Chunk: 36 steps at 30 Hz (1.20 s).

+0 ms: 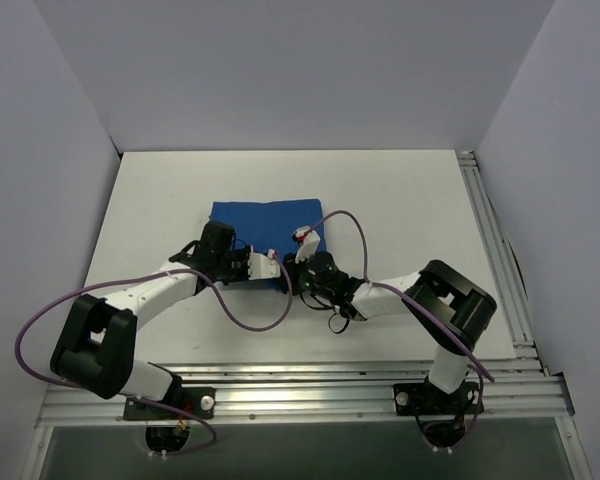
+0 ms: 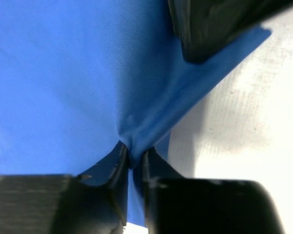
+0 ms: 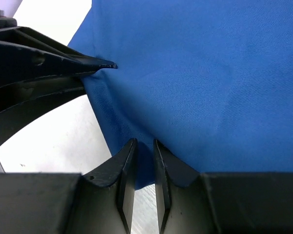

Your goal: Prepare the surgical pack

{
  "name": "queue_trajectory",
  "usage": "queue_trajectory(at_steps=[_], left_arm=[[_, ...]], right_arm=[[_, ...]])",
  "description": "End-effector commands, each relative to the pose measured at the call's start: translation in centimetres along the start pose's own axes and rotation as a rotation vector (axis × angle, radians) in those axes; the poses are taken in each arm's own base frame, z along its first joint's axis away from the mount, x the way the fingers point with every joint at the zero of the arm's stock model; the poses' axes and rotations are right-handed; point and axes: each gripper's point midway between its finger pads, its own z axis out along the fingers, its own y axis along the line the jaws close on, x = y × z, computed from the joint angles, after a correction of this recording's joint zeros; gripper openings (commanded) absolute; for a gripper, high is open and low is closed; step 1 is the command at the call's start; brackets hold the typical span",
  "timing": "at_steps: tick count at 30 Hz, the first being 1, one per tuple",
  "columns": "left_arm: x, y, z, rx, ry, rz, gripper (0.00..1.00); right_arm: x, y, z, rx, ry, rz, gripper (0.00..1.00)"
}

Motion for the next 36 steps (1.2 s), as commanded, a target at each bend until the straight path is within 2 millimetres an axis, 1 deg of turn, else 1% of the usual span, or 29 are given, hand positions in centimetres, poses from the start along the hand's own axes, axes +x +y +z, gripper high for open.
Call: queue_trajectory(at_steps=[1,2,4,6,8,9,10,12,15,17,18,19,21,23,25,26,28,29,31,33,36], left_arm=[[-1.8,2.4,-0.7,-0.067,-0.037,-0.022,0.09],[-1.9,2.7,-0.9,-0.077,-0.036,-0.027,0.03],[-2.2,3.4,-1.1,-0.111,-0.044,-0.058,0.02],[-2.5,4.2,-1.4,-0.148,-0.053,-0.078,0.02],[-2.9,5.1,-1.5,-0.189,-0.070,-0.111,0.04],[-3.1,5.5,-1.7,-0.200,-0.073,-0.119,0.09],[-3.2,5.5,-1.7,-0.199,-0.078,-0.128,0.18],[-3.3,5.2,-1.7,-0.182,-0.079,-0.135,0.33],[-3.2,5.4,-1.9,-0.192,-0.070,-0.139,0.35],[-3.2,5.6,-2.0,-0.200,-0.064,-0.140,0.33],[-3.2,5.6,-2.1,-0.197,-0.066,-0.143,0.28],[-3.4,5.5,-2.1,-0.190,-0.074,-0.144,0.17],[-3.8,5.4,-2.1,-0.172,-0.083,-0.149,0.04],[-4.4,5.6,-2.3,-0.166,-0.103,-0.162,0.02],[-4.7,5.7,-2.5,-0.170,-0.113,-0.166,0.02],[-4.8,5.8,-2.5,-0.171,-0.117,-0.165,0.02],[-4.8,5.8,-2.6,-0.175,-0.119,-0.162,0.02],[-4.8,5.9,-2.6,-0.179,-0.121,-0.164,0.02],[-5.0,6.1,-2.8,-0.187,-0.131,-0.174,0.02],[-5.6,6.7,-3.2,-0.206,-0.160,-0.202,0.02],[-6.4,7.3,-3.5,-0.213,-0.195,-0.231,0.02]], right_arm=[[-0.5,0.0,1.1,0.012,0.001,0.072,0.16],[-0.4,-0.1,1.1,0.020,0.001,0.124,0.15],[-0.2,-0.9,1.2,0.037,0.001,0.183,0.15],[0.4,-1.1,1.5,0.043,0.009,0.240,0.15],[0.7,-1.4,1.9,0.049,0.010,0.254,0.15],[0.6,-1.3,2.1,0.054,0.006,0.260,0.15],[0.5,-1.5,2.2,0.062,0.004,0.263,0.15],[-0.2,-1.5,2.4,0.066,-0.014,0.274,0.15],[-0.9,-1.5,2.2,0.072,-0.030,0.275,0.15],[-0.9,-1.7,2.0,0.089,-0.031,0.277,0.15],[-0.8,-1.7,1.8,0.094,-0.029,0.283,0.15],[-0.8,-1.7,1.8,0.094,-0.026,0.287,0.15],[-0.8,-1.6,2.1,0.098,-0.016,0.306,0.15],[-0.7,-1.6,2.4,0.104,-0.013,0.343,0.14],[-1.5,-1.4,2.7,0.089,-0.047,0.364,0.14],[-1.9,-1.8,2.9,0.102,-0.071,0.385,0.14],[-3.2,-1.6,3.2,0.090,-0.117,0.400,0.14],[-4.0,-2.2,3.3,0.118,-0.158,0.404,0.14],[-5.2,-2.1,3.4,0.117,-0.208,0.412,0.14],[-6.1,-2.3,3.6,0.119,-0.250,0.438,0.14],[-6.2,-2.0,4.5,0.104,-0.255,0.477,0.14]])
